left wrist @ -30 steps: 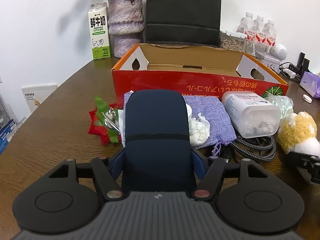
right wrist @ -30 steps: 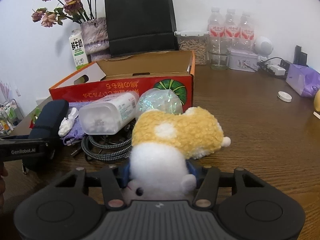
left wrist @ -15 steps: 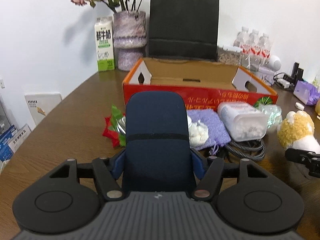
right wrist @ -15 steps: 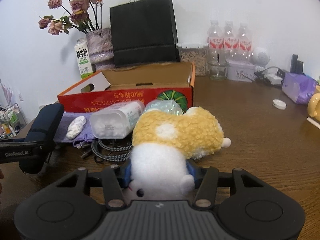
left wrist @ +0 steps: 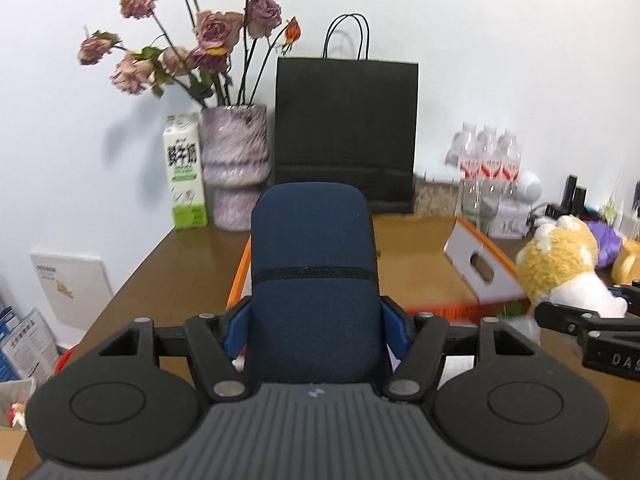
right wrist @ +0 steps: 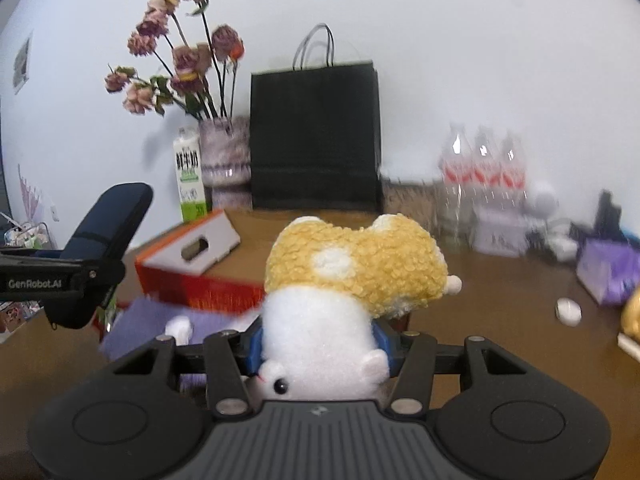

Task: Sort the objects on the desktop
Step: 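Carry the sheep and navy case into the cardboard box with both tools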

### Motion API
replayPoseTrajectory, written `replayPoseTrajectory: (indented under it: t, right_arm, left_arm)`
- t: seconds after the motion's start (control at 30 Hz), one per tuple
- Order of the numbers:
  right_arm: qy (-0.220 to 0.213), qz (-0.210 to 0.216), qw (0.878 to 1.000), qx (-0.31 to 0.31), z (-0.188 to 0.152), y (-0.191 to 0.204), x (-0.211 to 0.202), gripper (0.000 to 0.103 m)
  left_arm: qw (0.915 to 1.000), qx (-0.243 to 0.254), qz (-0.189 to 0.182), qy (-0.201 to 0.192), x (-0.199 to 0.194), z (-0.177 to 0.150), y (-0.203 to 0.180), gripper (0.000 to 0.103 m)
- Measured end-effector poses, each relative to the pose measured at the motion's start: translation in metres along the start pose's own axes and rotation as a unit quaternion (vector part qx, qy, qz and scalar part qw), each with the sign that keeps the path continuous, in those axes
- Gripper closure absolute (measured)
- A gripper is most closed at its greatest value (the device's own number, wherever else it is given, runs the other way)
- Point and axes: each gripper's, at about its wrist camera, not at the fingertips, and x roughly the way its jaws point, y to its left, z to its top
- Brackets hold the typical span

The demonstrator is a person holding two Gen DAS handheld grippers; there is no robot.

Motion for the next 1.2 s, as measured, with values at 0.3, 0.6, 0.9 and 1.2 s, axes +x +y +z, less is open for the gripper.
replayPoseTrajectory:
  t: [0.3,0.6,0.9,1.2]
  right_arm:
    - [0.005,-0.002,1.0,-0.019,0.073,0.004,0.077,0.053]
    - [0.109,-0.003,0.994,-0.011,0.096,-0.007,0.187,0.053]
    - [0.187,-0.014,0.981,-0.049,0.081,-0.003,0.256,0.053]
    - [0.221,-0.015,0.972,-0.073,0.07,-0.007,0.271,0.053]
  left_arm:
    - [0.999,-0.002,-0.006,0.045,0.082,0.061,-0.002,0.036]
    - [0.9889,0.02,0.012,0.146,0.177,0.068,-0.003,0.036]
    - [0.9763,0.055,0.025,0.208,0.231,0.06,-0.006,0.036]
    - [0.9618,0.063,0.037,0.263,0.252,0.04,-0.003,0.036]
